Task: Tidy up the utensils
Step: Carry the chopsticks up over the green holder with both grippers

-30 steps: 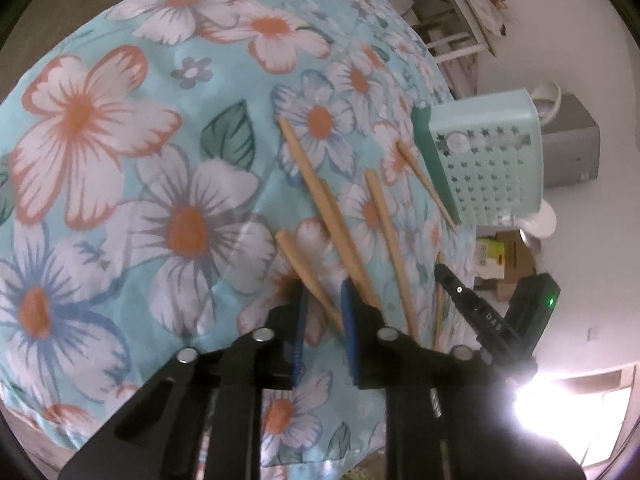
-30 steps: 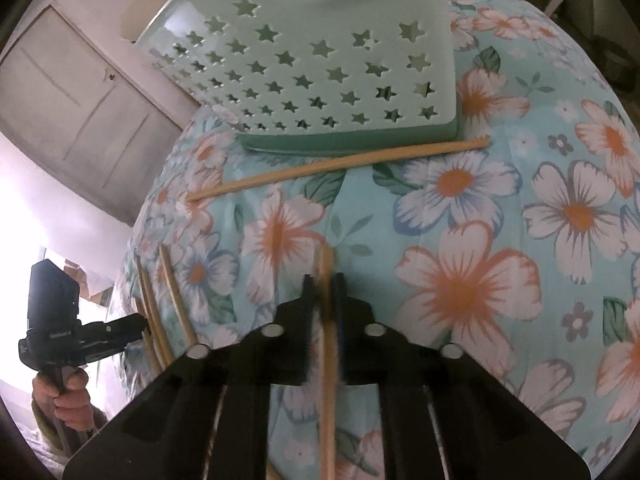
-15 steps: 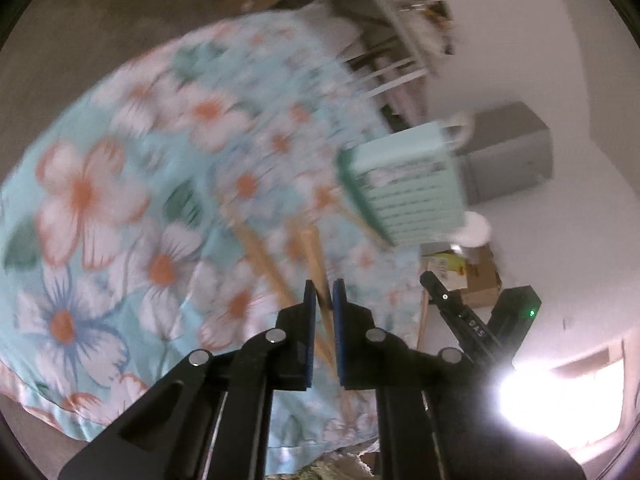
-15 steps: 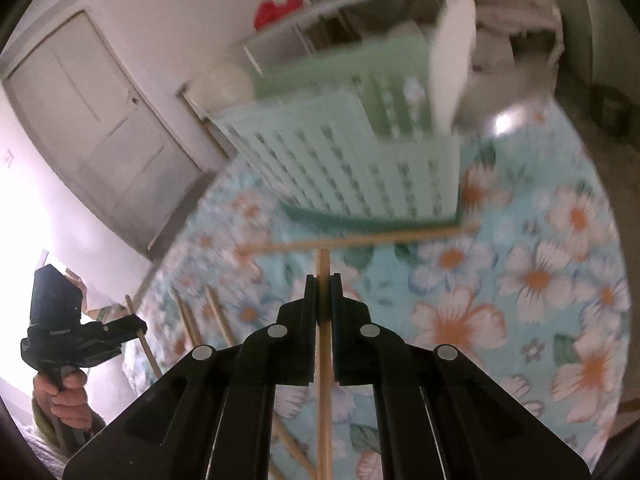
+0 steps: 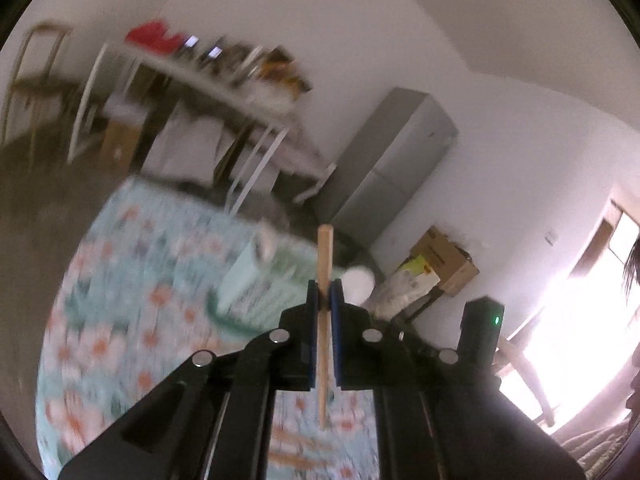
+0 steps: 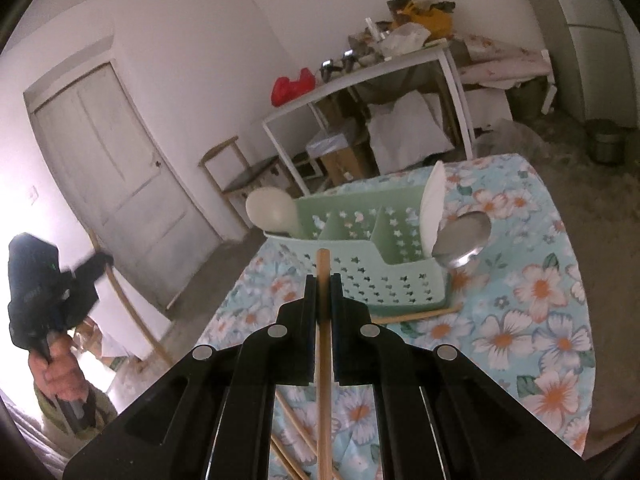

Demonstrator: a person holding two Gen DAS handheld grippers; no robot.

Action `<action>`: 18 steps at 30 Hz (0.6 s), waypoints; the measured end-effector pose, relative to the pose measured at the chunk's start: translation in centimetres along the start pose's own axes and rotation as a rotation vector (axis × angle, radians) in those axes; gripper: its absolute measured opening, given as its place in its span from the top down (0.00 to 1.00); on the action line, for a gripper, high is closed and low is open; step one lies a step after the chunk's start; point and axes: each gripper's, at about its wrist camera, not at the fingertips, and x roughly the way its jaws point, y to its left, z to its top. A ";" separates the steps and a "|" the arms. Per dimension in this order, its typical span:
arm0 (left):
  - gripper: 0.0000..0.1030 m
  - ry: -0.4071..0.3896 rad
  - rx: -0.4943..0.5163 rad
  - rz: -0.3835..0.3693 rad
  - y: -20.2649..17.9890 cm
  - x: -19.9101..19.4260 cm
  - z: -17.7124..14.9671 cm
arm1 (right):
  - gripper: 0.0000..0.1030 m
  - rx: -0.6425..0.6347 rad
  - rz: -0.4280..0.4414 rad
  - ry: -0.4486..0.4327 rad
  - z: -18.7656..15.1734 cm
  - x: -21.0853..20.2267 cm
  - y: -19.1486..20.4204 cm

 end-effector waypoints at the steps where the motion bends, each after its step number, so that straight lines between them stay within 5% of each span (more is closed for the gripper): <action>1: 0.95 -0.023 0.031 -0.008 -0.8 0.6 0.8 | 0.95 0.005 -0.001 -0.005 0.0 -0.1 0.0; 11: 0.95 -0.174 0.264 0.000 -5.5 6.9 5.8 | 0.95 0.027 0.005 -0.049 0.6 -1.2 -1.0; 18: 0.95 -0.237 0.405 0.131 -6.3 11.9 5.7 | 0.95 0.037 0.009 -0.059 0.9 -1.3 -1.3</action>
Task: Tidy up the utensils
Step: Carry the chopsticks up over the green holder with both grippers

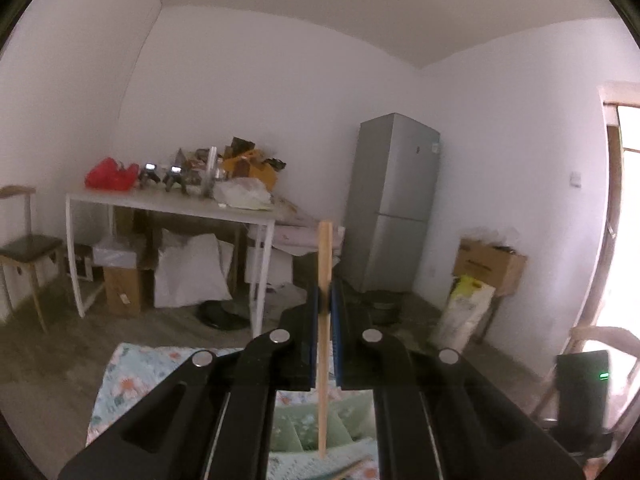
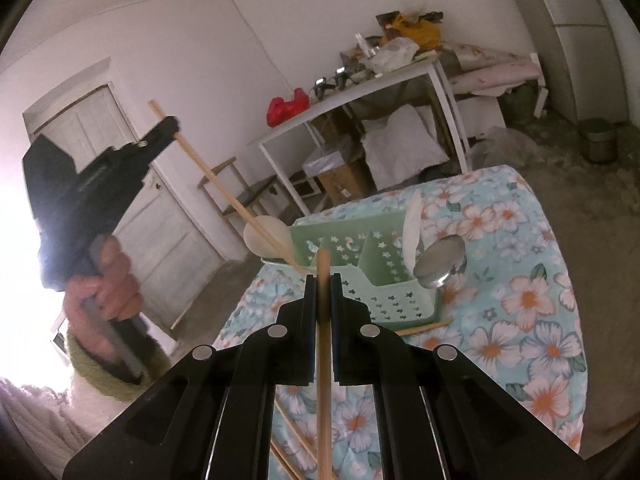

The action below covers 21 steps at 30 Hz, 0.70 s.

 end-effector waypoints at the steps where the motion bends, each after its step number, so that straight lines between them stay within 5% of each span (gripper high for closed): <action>1: 0.95 -0.001 0.001 0.002 0.1 0.4 -0.1 | 0.95 0.001 0.000 0.000 0.0 0.1 0.0; 12: 0.95 -0.081 -0.008 -0.032 -0.3 1.9 2.5 | 0.95 0.016 0.008 0.011 0.5 0.9 -0.9; 17: 0.95 -0.028 0.063 0.024 -0.5 5.0 -1.3 | 0.95 0.028 0.006 0.022 0.5 1.2 -1.3; 21: 0.95 0.083 0.010 0.041 0.9 6.8 -3.9 | 0.95 0.025 0.004 0.023 0.5 1.0 -1.4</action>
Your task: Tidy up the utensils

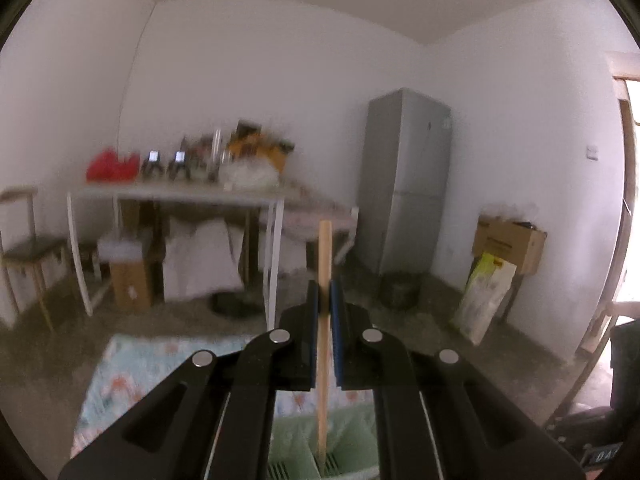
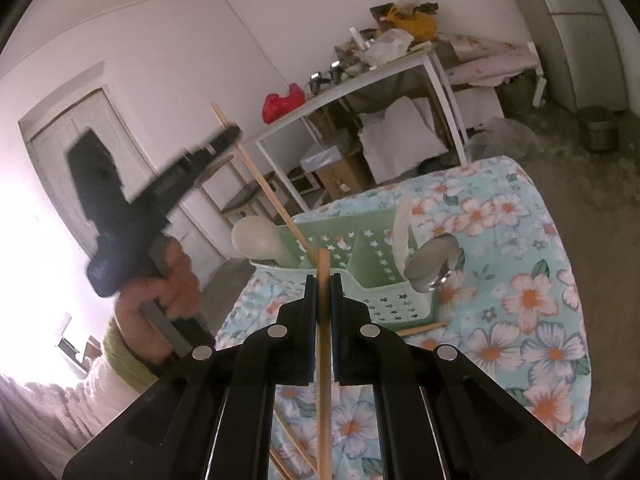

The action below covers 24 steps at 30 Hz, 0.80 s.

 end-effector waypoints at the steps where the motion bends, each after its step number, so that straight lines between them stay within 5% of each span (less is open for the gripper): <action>1: 0.94 0.005 -0.019 -0.003 0.3 -0.1 -0.2 | 0.95 0.000 0.000 0.000 0.0 0.0 0.0; 3: 0.88 0.012 -0.043 -0.016 0.6 -0.6 -0.4 | 0.95 0.000 0.004 -0.003 0.4 -0.1 0.0; 5: 0.66 0.016 -0.051 -0.019 0.8 -1.3 -0.3 | 0.95 0.007 0.018 -0.005 0.8 0.0 0.0; 17: 0.44 0.009 -0.119 0.027 2.7 -9.9 -3.0 | 0.95 0.009 0.085 -0.133 6.3 1.9 2.3; 24: 0.41 0.114 -0.145 0.098 3.9 -13.3 -8.3 | 0.95 -0.015 0.056 -0.303 10.7 3.7 4.4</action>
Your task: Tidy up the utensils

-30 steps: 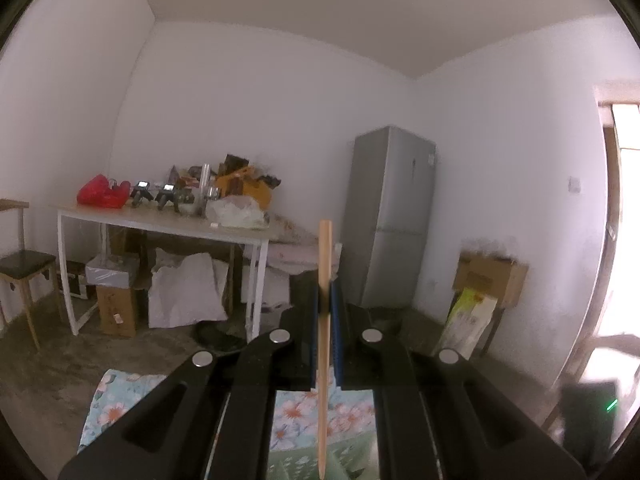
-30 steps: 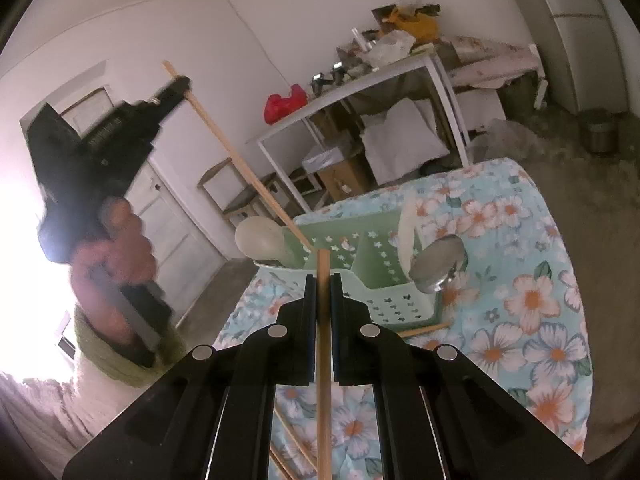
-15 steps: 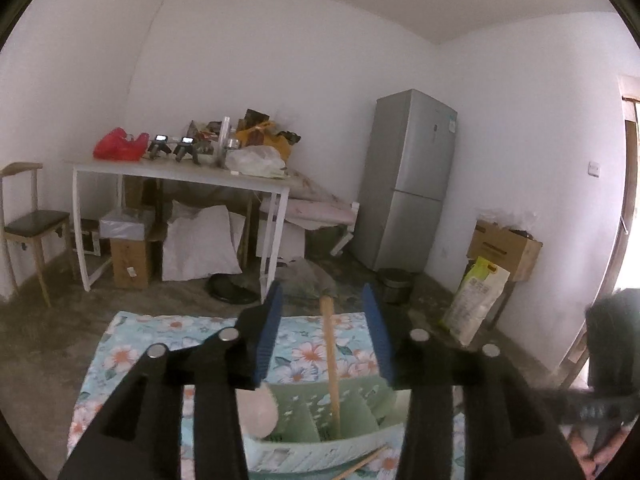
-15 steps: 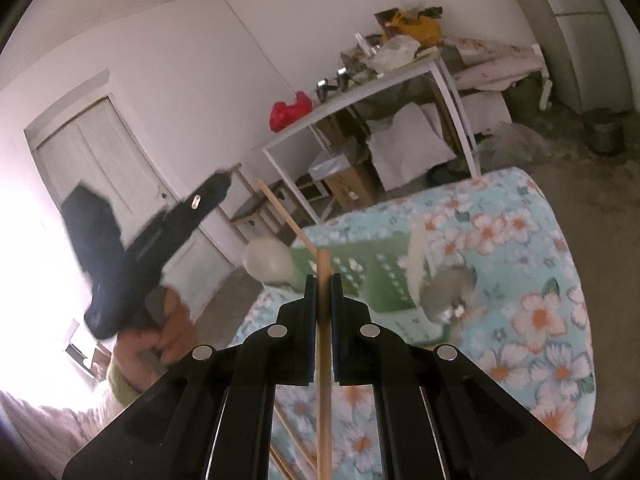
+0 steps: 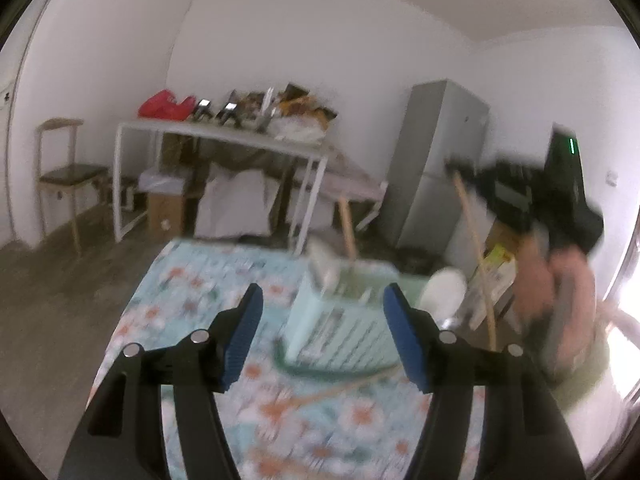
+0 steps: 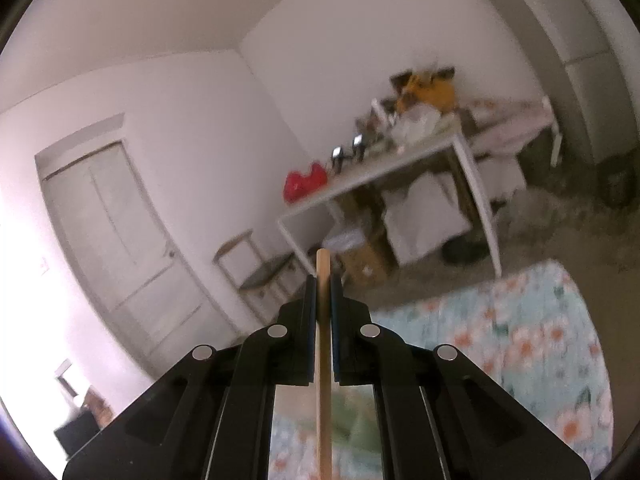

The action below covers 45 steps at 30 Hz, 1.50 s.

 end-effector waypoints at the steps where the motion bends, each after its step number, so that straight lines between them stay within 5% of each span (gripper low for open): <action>1: 0.41 0.011 -0.003 0.010 0.4 -0.2 -0.6 | 0.95 -0.006 -0.009 -0.021 0.3 0.2 0.1; 14: 0.41 0.033 -0.015 0.125 3.3 -2.3 -2.9 | 0.95 0.026 -0.198 -0.247 1.7 3.2 -2.4; 19: 0.41 0.041 -0.038 0.134 3.9 -2.4 -3.3 | 0.94 -0.050 -0.274 -0.253 0.3 4.2 -2.0; 27: 0.41 0.055 -0.058 0.129 4.3 -2.0 -3.5 | 0.93 -0.068 -0.234 -0.190 -1.9 3.1 -1.6; 30: 0.41 0.057 -0.060 0.126 4.2 -1.9 -3.5 | 0.84 -0.106 -0.197 -0.147 -2.2 2.7 -0.9; 32: 0.41 0.060 -0.063 0.123 4.1 -1.8 -3.6 | 0.45 -0.128 -0.182 -0.126 -2.3 1.6 -0.4; 45: 0.40 0.090 -0.088 0.087 3.6 -2.2 -4.2 | 0.36 -0.122 0.001 -0.237 1.4 -8.6 1.7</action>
